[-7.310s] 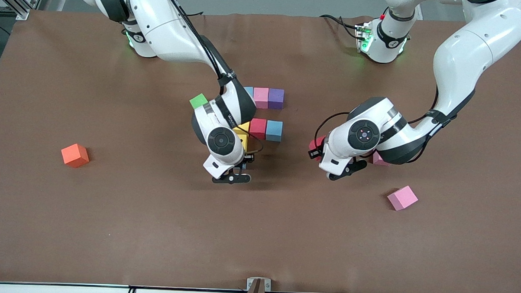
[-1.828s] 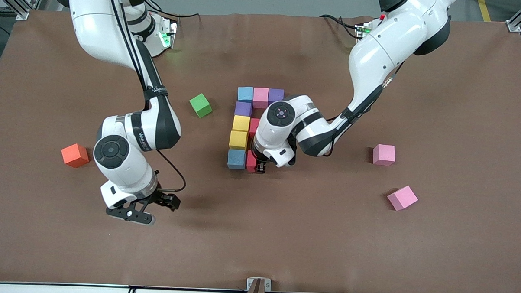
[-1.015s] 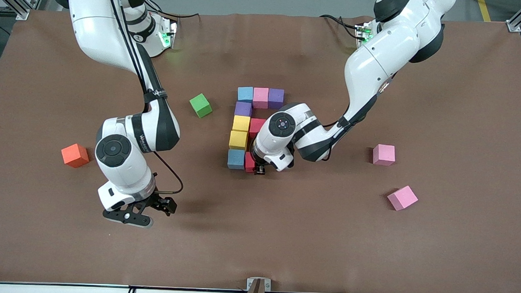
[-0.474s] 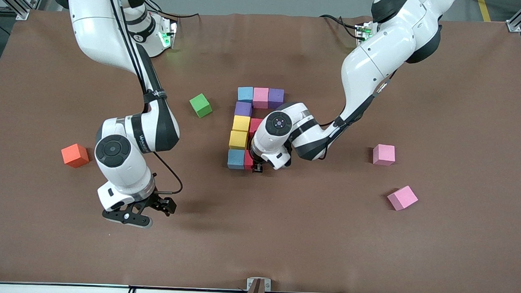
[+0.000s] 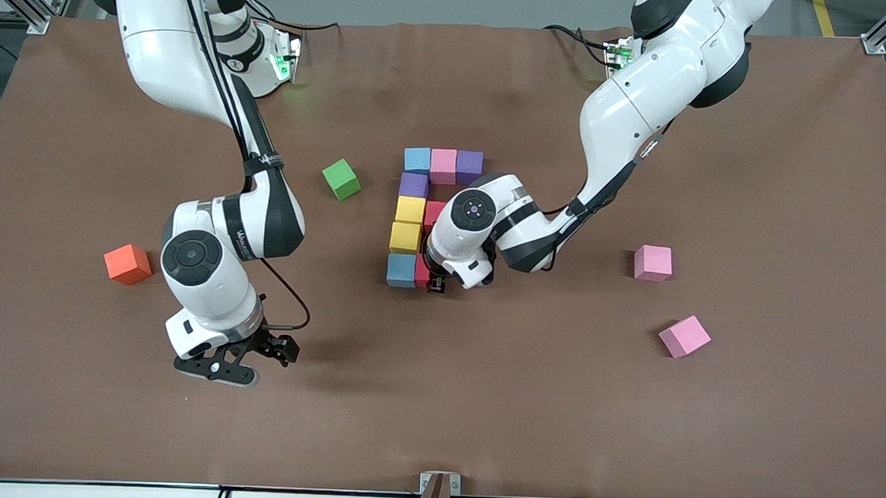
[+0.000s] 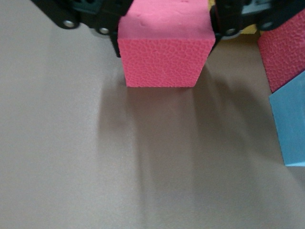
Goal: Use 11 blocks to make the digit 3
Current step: 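Lower the red cube with the left gripper while the right gripper withdraws, then release the red cube with the left gripper while the right gripper retracts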
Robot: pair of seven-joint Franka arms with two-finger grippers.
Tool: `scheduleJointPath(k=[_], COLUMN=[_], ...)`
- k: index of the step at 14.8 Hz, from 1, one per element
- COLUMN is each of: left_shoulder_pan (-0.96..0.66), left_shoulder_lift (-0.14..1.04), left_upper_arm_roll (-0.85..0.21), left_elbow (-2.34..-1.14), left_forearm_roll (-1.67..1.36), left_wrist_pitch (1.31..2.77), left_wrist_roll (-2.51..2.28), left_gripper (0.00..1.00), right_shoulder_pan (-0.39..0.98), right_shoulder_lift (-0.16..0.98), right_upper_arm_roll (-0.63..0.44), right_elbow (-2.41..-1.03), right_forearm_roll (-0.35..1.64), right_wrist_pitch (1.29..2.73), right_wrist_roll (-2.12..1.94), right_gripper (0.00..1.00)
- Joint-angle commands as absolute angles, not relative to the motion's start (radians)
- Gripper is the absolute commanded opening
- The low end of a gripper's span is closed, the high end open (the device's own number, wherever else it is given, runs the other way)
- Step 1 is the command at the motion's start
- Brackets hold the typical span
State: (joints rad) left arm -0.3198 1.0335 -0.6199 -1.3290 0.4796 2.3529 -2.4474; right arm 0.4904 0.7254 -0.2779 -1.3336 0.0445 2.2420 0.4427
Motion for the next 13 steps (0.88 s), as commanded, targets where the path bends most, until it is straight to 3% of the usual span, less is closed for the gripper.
scheduleJointPath(k=[1,4,11,13], left_shoulder_pan=[-0.324,-0.304,-0.146,-0.080], left_shoulder_lift=[1.023,0.919,0.792,0.766], left_upper_arm_roll=[-0.611,-0.615,-0.707,-0.709], left_elbow=[-1.307,-1.382,-1.387,-1.397], left_forearm_roll=[0.472,0.472,0.472,0.476], left_wrist_pitch=[2.346,2.335,2.165,2.091], left_wrist_roll=[-2.418,-2.419,-2.317,-2.214], left_gripper=[1.00,1.00,1.00,1.00], right_shoulder_pan=[0.482,0.483,0.482,0.476], right_shoulder_lift=[0.709,0.707,0.701,0.643], right_upper_arm_roll=[-0.267,-0.267,-0.267,-0.268], right_elbow=[-1.353,-1.353,-1.356,-1.356], right_forearm_roll=[0.028,0.028,0.028,0.028], right_wrist_pitch=[2.226,2.200,2.181,2.102], right_wrist_roll=[0.449,0.453,0.454,0.445], right_gripper=[1.00,1.00,1.00,1.00])
